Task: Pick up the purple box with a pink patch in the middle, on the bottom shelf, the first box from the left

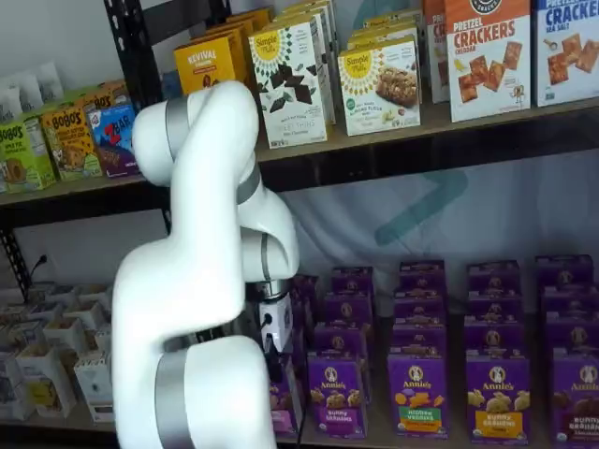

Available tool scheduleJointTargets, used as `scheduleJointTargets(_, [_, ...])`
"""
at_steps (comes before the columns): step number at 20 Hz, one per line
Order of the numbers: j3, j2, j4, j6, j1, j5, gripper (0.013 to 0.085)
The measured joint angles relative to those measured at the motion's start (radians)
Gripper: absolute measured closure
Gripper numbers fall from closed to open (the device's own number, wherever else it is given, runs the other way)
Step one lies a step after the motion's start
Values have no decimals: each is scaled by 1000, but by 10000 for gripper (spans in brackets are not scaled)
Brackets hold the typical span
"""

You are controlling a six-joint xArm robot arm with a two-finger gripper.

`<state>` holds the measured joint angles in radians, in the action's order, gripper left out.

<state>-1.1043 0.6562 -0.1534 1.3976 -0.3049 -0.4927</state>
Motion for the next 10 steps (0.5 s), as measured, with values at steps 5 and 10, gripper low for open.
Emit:
scheduleJointTargets(5, [7,0,7,-5,1,1,130])
scheduleJointTargets(10, [25,-1,-40,37,-2,45,130])
